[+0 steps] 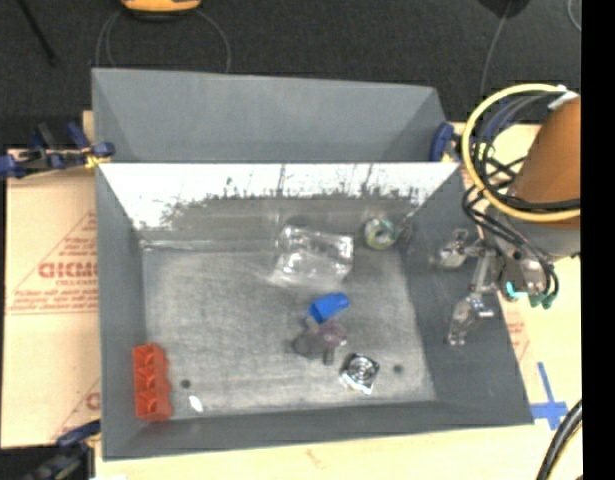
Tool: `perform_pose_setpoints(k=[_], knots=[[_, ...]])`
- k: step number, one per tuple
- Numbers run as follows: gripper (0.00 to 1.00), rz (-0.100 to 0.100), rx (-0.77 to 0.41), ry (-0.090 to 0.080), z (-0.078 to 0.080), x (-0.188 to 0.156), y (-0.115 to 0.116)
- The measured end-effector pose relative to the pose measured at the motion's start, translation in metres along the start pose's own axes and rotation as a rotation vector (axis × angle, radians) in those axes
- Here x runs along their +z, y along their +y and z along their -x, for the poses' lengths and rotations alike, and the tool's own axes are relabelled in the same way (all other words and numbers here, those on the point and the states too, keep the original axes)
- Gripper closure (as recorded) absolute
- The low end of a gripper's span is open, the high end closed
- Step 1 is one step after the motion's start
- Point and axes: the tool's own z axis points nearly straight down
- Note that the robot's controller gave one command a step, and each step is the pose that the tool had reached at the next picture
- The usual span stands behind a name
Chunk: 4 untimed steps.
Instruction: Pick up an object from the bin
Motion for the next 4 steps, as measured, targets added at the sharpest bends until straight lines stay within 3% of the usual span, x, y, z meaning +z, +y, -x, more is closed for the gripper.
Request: perform_pose_setpoints(k=[1, 2, 3, 4], knots=[[0.00, -0.002, -0.333, -0.011, -0.002, 0.165, 0.059], [0.00, -0.008, -0.445, -0.017, -0.013, 0.166, 0.102], [1.00, -0.006, -0.448, -0.023, -0.011, 0.164, 0.103], [1.00, 0.003, -0.930, 0.001, 0.047, 0.166, 0.092]])
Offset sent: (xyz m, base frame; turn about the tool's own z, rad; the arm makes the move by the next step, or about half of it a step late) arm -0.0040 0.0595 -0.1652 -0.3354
